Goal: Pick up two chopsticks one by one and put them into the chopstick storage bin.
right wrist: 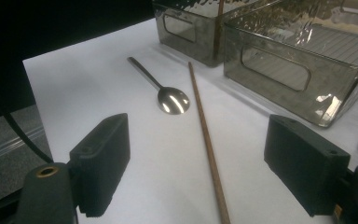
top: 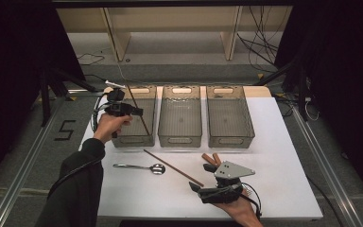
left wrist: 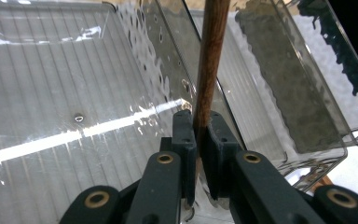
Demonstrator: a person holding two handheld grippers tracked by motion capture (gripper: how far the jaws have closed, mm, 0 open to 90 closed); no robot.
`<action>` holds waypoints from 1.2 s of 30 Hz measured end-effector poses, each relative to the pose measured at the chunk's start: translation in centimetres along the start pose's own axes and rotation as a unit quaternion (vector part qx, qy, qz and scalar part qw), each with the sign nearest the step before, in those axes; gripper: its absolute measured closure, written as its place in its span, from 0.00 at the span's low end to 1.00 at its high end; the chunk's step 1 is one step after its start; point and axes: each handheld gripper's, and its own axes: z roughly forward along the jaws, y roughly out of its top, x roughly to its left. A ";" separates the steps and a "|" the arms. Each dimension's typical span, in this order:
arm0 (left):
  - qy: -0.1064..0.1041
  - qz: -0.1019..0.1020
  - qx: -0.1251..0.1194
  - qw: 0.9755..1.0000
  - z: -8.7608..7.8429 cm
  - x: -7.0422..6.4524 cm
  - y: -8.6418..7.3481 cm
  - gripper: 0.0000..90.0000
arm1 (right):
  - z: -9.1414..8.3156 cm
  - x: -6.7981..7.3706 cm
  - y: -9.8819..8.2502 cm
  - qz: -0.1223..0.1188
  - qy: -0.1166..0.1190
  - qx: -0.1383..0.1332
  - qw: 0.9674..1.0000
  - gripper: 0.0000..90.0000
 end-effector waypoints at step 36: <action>0.039 0.010 -0.008 0.999 0.3 -1.5 -0.5 0.20 | 0.1 0.0 -0.1 0.002 0.001 0.003 1.000 0.26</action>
